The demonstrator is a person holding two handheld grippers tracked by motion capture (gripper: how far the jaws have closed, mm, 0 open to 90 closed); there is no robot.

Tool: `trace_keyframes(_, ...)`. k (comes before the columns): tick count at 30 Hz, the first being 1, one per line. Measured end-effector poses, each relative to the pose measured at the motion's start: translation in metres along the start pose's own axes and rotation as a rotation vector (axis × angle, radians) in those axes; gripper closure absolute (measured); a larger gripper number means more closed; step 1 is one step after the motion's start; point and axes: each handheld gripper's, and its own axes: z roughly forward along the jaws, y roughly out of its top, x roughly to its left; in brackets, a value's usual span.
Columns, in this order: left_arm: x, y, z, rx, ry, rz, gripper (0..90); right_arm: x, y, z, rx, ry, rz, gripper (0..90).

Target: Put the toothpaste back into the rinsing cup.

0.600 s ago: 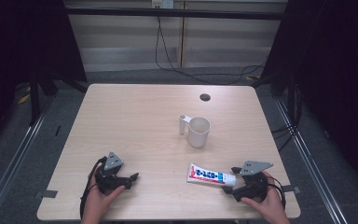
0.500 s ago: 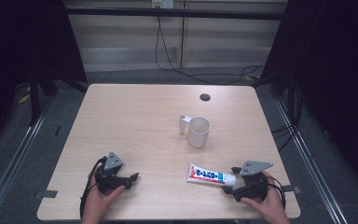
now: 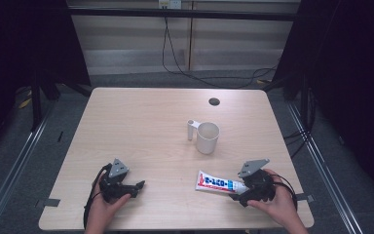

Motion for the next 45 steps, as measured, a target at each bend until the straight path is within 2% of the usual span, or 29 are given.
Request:
trace_keyframes(2, 0.000, 0.000, 0.000, 0.000, 0.000, 0.000, 20.4, 0.002, 0.009, 0.003, 0.034, -0.009, -0.031, 19.1)
trace_keyframes(4, 0.000, 0.000, 0.000, 0.000, 0.000, 0.000, 20.5, 0.003, 0.017, 0.006, 0.077, 0.010, -0.049, 19.9)
trace_keyframes(5, 0.000, 0.000, 0.000, 0.000, 0.000, 0.000, 20.4, 0.006, 0.025, 0.009, 0.107, 0.012, -0.077, 22.1)
trace_keyframes(14, 0.000, 0.000, 0.000, 0.001, -0.001, 0.001, 20.2, 0.012, 0.049, 0.019, 0.178, 0.036, -0.112, 23.3)
trace_keyframes(23, 0.000, 0.000, 0.000, 0.000, -0.001, 0.001, 20.2, 0.014, 0.067, 0.029, 0.219, 0.042, -0.148, 24.8)
trace_keyframes(31, 0.000, 0.000, 0.000, 0.000, -0.001, 0.001, 20.1, 0.018, 0.080, 0.036, 0.230, 0.045, -0.179, 25.9)
trace_keyframes(36, 0.000, 0.000, 0.000, 0.001, -0.001, 0.001, 20.0, 0.019, 0.083, 0.040, 0.242, 0.049, -0.166, 25.9)
trace_keyframes(39, 0.000, 0.000, 0.000, 0.001, -0.002, 0.001, 19.9, 0.018, 0.083, 0.042, 0.226, 0.047, -0.174, 26.0)
trace_keyframes(41, 0.000, 0.000, 0.000, 0.001, -0.002, 0.001, 19.9, 0.019, 0.084, 0.045, 0.239, 0.050, -0.174, 26.1)
trace_keyframes(45, 0.000, 0.000, 0.000, 0.001, -0.002, 0.001, 19.9, 0.020, 0.085, 0.047, 0.232, 0.056, -0.177, 27.4)
